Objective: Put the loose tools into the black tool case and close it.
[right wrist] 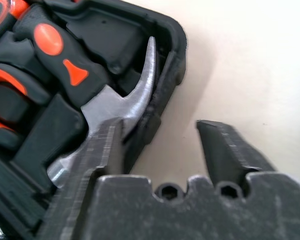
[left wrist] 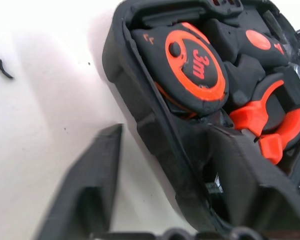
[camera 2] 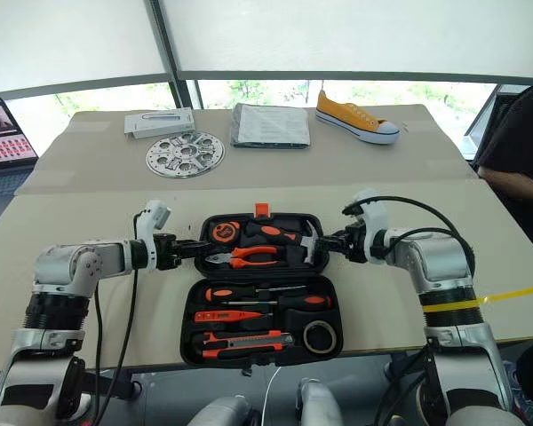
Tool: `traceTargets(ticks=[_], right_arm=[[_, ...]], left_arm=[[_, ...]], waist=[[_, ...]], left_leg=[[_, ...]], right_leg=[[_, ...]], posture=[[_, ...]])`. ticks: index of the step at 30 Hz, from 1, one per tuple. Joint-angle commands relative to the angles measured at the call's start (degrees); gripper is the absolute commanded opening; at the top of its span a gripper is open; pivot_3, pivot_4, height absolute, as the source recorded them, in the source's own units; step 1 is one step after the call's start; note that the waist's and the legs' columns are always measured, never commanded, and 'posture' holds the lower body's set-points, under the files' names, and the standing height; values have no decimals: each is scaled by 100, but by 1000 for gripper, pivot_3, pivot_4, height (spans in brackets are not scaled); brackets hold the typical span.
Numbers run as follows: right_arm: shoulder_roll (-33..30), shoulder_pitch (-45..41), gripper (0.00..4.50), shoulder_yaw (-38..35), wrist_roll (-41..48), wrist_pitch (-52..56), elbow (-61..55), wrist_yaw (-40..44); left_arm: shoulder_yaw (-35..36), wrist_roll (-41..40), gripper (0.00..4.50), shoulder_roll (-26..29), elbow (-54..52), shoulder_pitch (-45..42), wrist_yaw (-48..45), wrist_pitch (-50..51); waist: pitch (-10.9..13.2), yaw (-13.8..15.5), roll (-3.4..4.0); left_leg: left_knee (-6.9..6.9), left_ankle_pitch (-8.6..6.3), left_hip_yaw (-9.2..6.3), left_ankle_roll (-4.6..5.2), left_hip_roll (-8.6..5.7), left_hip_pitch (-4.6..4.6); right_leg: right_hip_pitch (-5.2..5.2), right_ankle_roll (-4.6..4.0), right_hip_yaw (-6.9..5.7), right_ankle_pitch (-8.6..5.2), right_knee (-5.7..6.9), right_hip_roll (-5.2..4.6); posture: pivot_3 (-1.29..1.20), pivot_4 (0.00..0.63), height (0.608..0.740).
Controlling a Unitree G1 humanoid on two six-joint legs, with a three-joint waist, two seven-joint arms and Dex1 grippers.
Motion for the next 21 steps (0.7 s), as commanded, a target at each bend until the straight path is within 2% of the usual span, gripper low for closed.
traceTargets(ticks=[1,2,3,4,5,9,14,19,21], right_arm=[[-46,8,1194,-27,-21,-54,-106,11],[-48,22,929,-24,-16,-43,-137,23],[-58,27,274,4,-38,-65,-163,37],[-61,25,242,26,-56,-91,-185,46],[-48,3,20,18,-58,-104,-213,32],[28,-170,20,-48,-129,-319,-307,-118],[214,-411,20,-174,-352,-1148,-579,-429],[329,-472,20,-95,-916,-2480,-686,-740],[320,-392,20,-14,-1183,-3049,-685,-803]], left_arm=[[2,-34,1196,24,-194,106,-15,-2],[2,-41,901,19,-219,120,-15,-5],[-7,-30,269,11,-244,135,-22,-38],[-13,-18,271,3,-259,143,-28,-70],[-12,-8,34,-12,-277,149,-30,-113],[-68,99,34,8,-418,167,-135,-541],[124,308,34,-166,-492,45,18,-1597],[213,552,34,-300,-611,-146,7,-2861],[190,676,34,-329,-658,-132,24,-3280]], waist=[[-7,23,6],[-9,24,5],[-9,22,4],[-11,20,6],[-13,18,6],[-15,18,5],[-14,20,5],[-12,19,4],[-12,0,4]], left_leg=[[0,0,0,0,-1,2],[1,-1,-1,-2,-2,11],[1,-2,-2,-3,-2,16],[1,-3,-2,-5,-2,17],[1,-6,-2,-10,-2,18],[4,-12,-1,-22,-2,23],[9,-21,-1,-49,-2,19],[9,-17,1,-49,-2,-13],[5,2,3,-15,-2,-16]], right_leg=[[4,0,0,0,0,-1],[16,1,-2,0,-2,-3],[22,2,-2,0,-3,-2],[23,2,-1,1,-4,-2],[23,3,0,1,-4,-2],[28,3,2,1,0,-3],[26,2,2,6,1,-3],[-12,-1,0,10,2,-1],[-24,-2,-3,11,3,0]], posture=[[0,150,740],[0,150,740],[0,150,740],[0,150,740],[0,150,740],[0,150,740],[0,150,740],[0,150,740],[0,150,740]])
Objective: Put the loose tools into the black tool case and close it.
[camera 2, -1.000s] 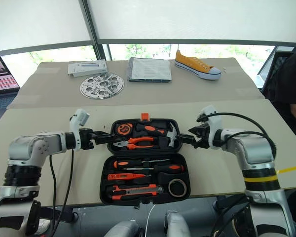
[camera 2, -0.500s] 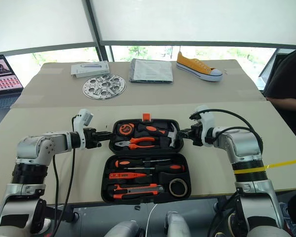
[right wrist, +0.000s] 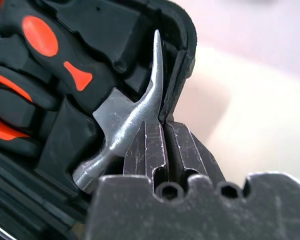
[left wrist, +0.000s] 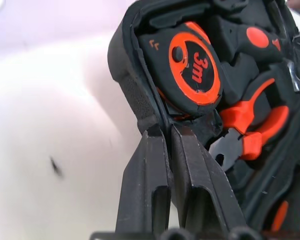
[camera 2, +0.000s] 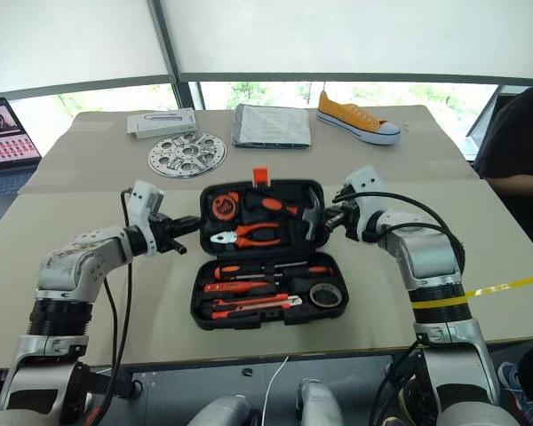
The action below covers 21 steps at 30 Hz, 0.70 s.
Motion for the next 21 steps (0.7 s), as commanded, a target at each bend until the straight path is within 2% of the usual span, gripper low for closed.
traceTargets(ticks=[1,10,13,15,17,19,20,21], right_arm=[[2,-136,20,43,-379,-1309,-457,-87],[38,1179,20,195,-995,-2901,-436,-192],[-24,1714,20,171,-1125,-3338,-667,-195],[-130,2085,20,73,-1037,-3511,-981,-43],[-288,2477,714,-102,-853,-3525,-1420,126],[-471,2780,1300,-418,-478,-3210,-1983,295],[-593,2861,1629,-672,-223,-2896,-2277,345],[-839,2959,1984,-1028,221,-2426,-2605,533]], left_arm=[[29,152,34,-78,-402,-219,-60,-949],[-584,1423,34,45,-512,857,-54,-3225],[-548,1578,34,36,-631,1182,71,-3547],[-436,1532,34,29,-819,1380,151,-3502],[-288,1354,0,49,-1161,1643,202,-3245],[-79,1094,714,153,-1604,1917,192,-2913],[93,890,907,248,-1880,2045,168,-2629],[365,493,1299,446,-2215,2205,48,-2145]], waist=[[0,-16,0],[-3,-79,3],[-7,-57,8],[-7,-29,9],[-7,-15,8],[-7,-7,9],[-7,-7,10],[-5,-18,10]], left_leg=[[-2,3,3,5,0,-5],[-3,4,13,6,-4,-21],[-18,2,12,3,0,34],[-21,-22,10,-39,1,63],[-20,-22,9,-38,2,65],[-20,-22,10,-37,6,64],[-21,-22,10,-37,7,59],[-20,-22,10,-35,9,55]], right_leg=[[-6,0,-2,0,-1,0],[-24,0,-18,0,-6,5],[27,0,-10,0,-12,8],[57,2,5,-2,-13,8],[59,5,21,-3,-11,8],[55,5,25,-4,-9,11],[51,5,26,-4,-9,11],[46,5,27,-4,-8,12]], posture=[[0,150,740],[0,150,740],[0,150,740],[0,150,740],[0,150,740],[0,150,740],[0,150,740],[0,150,740]])
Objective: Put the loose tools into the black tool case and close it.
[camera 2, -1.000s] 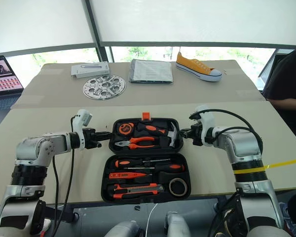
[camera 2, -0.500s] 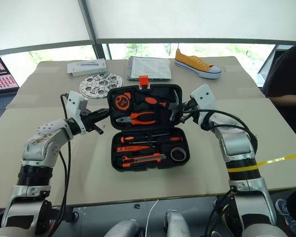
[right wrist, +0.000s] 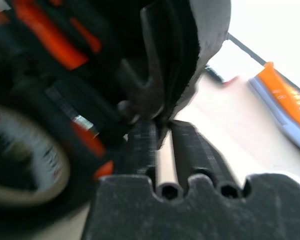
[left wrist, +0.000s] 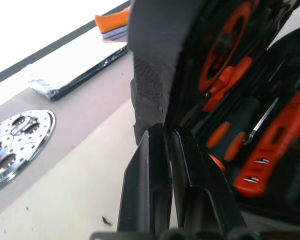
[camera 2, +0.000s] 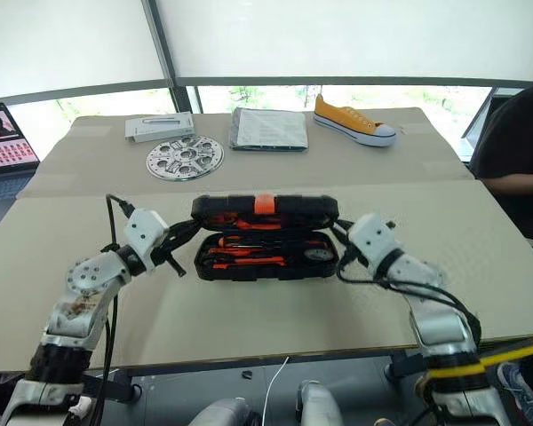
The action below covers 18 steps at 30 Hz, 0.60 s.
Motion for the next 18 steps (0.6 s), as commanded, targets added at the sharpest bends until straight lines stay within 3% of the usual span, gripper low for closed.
traceTargets(ticks=[1,4,9,12,15,18], right_arm=[[-669,199,2302,-1130,1303,1209,-1254,526],[-1423,891,2338,-1666,2163,1836,-1803,1491],[-2113,2029,2338,-1926,2554,1925,-2248,2608],[-2283,2447,2338,-1663,2234,1680,-2380,2853],[-2276,2431,1591,-1053,1768,1382,-2414,2834],[-2180,2080,579,-521,1412,1269,-2246,2702]], left_arm=[[880,-1113,1643,573,-1186,356,-235,1241],[1307,-1729,2626,1227,-1455,739,-767,1967],[1244,-1706,2626,1992,-916,854,-1570,1982],[768,-1158,2626,2141,130,129,-1781,1454],[-212,-301,1914,1700,1729,-1440,-2047,489],[-832,301,769,1140,3019,-2537,-2165,-268]], waist=[[8,-23,0],[11,-5,1],[10,50,3],[11,86,0],[13,172,-16],[11,196,-18]], left_leg=[[2,3,0,6,1,-14],[11,23,0,42,0,-45],[-25,-2,-14,19,14,2],[-25,-10,-9,16,5,3],[-15,-10,-9,12,-2,2],[12,-10,-8,11,-7,-10]], right_leg=[[-10,0,1,0,0,2],[-40,-2,0,1,8,2],[14,5,-12,-15,-14,10],[16,10,-12,-17,-9,-1],[22,13,-21,-14,-8,-9],[20,18,-23,-8,-7,-12]], posture=[[0,150,740],[0,150,740],[0,150,740],[0,150,740],[0,150,740],[0,150,740]])
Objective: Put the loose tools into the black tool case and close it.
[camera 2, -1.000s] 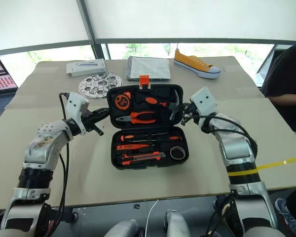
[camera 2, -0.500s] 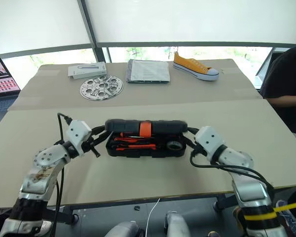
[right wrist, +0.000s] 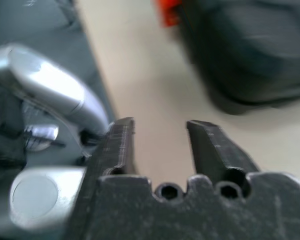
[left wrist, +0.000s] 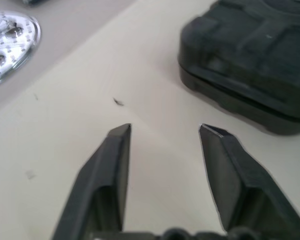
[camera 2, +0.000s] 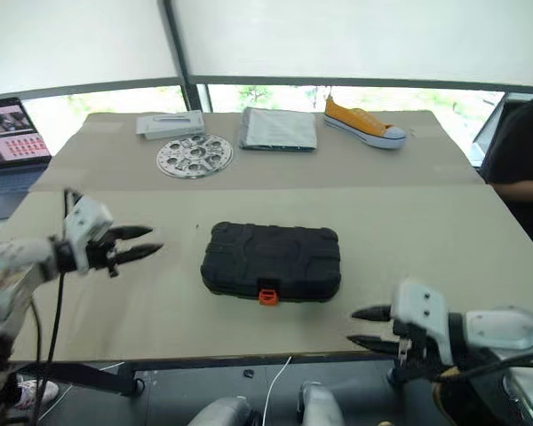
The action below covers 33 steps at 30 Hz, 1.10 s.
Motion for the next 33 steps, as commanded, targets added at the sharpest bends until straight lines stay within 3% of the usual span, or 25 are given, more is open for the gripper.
traceTargets(ticks=[1,2,10,14,20,23,29,33], right_arm=[[88,-400,237,447,-355,-235,62,-103],[140,-548,0,606,-422,-242,134,-123],[676,-1726,0,1588,-1316,-443,1042,-469],[1042,-2363,0,1727,-1661,-494,1600,-846],[1306,-2809,0,1532,-1888,-485,2221,-1285],[1223,-2618,0,1332,-1640,-375,1999,-1138],[910,-1733,0,629,-619,216,945,-616],[839,-1042,0,518,-376,332,295,-600]], left_arm=[[-644,668,417,-518,1296,-911,-197,-974],[-798,836,39,-716,1726,-1206,-224,-1250],[-1425,1796,39,-1697,3895,-2459,-16,-2725],[-1581,1883,39,-1744,3957,-2504,-759,-3339],[-1689,1758,39,-1286,3342,-2056,-2024,-3584],[-1345,1312,39,-1287,2918,-2057,-2173,-2907],[-920,-19,39,-1360,1128,-2264,-2860,22],[-1543,203,39,-1714,271,-1817,-2841,0]], waist=[[-1,-12,-1],[-2,-18,-5],[8,-153,-25],[8,-147,-25],[8,-183,-24],[8,-180,-24],[8,-149,-24],[6,-174,-20]], left_leg=[[1,0,1,0,-1,-2],[8,0,2,1,-3,-4],[10,25,1,47,-2,-36],[14,24,1,47,-3,-36],[14,25,2,52,-3,-42],[10,25,0,53,-1,-48],[117,21,-14,63,-14,-178],[116,20,-11,62,-12,-152]], right_leg=[[-2,2,0,3,-1,0],[-3,2,1,4,0,-4],[-33,-2,-3,6,-8,-4],[-31,-1,0,6,-4,-9],[-45,-3,1,7,0,-5],[-57,-5,0,7,2,-1],[-151,-6,-17,12,90,-10],[-131,-5,-7,12,80,-12]], posture=[[0,150,740],[0,150,740],[0,150,740],[0,150,740],[0,150,740],[0,150,740],[0,150,740],[0,150,740]])
